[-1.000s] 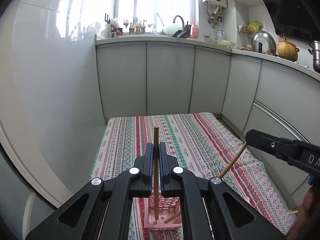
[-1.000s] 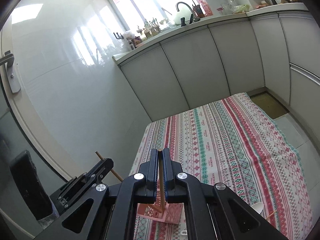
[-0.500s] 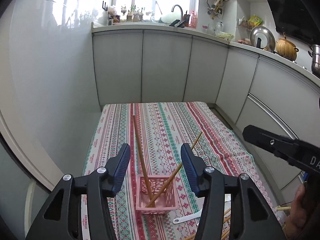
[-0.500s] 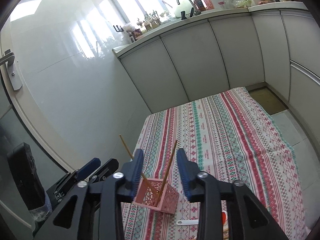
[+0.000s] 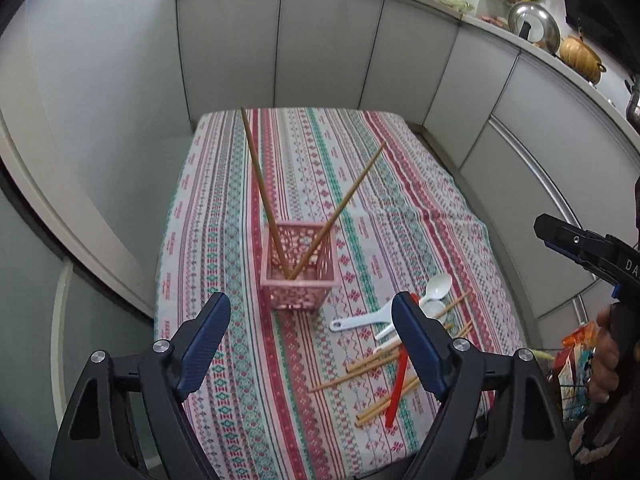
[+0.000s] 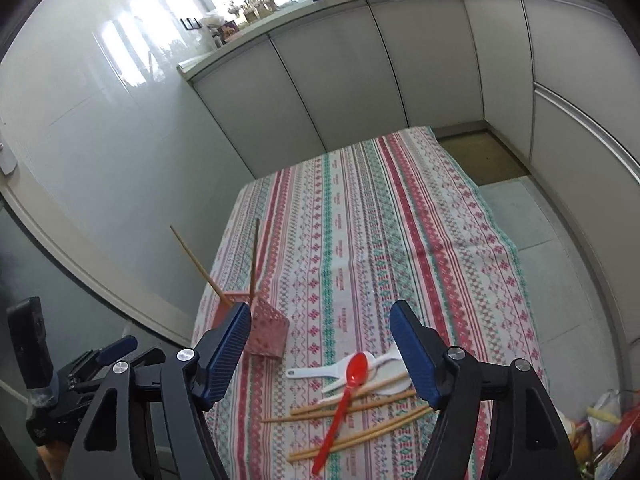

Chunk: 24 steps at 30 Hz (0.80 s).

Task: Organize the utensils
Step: 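Move both tools back toward the remaining utensils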

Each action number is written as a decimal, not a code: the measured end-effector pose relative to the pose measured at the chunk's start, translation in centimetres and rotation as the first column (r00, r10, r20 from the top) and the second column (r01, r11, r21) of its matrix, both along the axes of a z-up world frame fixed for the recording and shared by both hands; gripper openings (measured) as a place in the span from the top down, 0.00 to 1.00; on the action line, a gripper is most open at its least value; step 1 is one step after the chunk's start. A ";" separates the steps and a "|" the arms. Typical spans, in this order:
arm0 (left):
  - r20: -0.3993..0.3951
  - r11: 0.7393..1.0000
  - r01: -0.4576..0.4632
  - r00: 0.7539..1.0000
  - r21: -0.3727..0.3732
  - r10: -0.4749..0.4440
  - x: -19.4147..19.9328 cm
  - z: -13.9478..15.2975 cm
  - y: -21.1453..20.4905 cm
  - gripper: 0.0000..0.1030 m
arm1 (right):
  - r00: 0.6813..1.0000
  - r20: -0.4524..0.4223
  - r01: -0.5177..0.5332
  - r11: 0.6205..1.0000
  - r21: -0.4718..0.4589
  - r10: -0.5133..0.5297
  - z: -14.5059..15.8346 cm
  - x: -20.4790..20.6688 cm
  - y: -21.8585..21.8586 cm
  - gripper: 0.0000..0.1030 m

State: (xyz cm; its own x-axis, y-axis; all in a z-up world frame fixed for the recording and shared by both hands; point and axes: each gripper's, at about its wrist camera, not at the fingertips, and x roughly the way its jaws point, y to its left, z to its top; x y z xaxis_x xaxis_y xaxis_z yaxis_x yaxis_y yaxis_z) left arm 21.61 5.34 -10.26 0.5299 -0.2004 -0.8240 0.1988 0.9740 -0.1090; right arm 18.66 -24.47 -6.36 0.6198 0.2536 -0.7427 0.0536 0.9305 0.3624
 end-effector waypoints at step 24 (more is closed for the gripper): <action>-0.271 0.966 0.256 0.933 0.034 -0.238 -0.3 -9.7 -11.3 0.18 | 0.926 -0.356 0.127 0.992 -0.028 -0.128 -10.7 -3.1 -9.4 0.24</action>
